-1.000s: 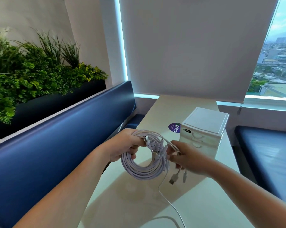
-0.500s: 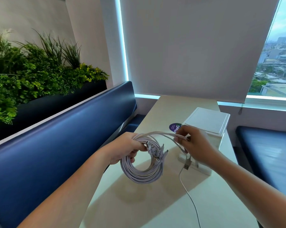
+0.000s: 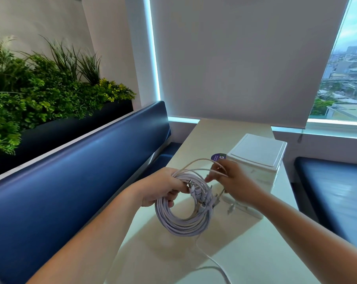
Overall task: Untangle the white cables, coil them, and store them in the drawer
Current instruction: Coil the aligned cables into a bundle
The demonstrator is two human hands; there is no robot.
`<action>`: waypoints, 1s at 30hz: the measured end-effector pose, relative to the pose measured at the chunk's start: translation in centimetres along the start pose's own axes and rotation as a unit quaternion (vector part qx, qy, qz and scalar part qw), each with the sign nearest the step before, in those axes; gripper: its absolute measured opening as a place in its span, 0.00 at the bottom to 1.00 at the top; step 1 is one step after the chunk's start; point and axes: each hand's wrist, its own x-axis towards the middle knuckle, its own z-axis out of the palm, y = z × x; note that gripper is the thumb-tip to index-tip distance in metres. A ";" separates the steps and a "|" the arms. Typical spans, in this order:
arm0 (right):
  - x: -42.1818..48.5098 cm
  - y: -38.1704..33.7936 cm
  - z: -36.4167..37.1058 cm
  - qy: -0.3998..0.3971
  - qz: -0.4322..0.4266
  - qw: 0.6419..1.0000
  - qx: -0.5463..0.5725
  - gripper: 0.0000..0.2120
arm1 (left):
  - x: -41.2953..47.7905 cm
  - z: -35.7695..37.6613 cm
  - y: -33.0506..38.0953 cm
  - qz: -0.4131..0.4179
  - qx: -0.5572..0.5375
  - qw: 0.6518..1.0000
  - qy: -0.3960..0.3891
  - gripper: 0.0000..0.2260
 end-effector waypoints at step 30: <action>-0.9 0.6 -1.5 -0.022 0.027 0.999 -0.041 0.07 | 0.3 -0.9 -1.1 -0.006 0.035 0.999 0.030 0.05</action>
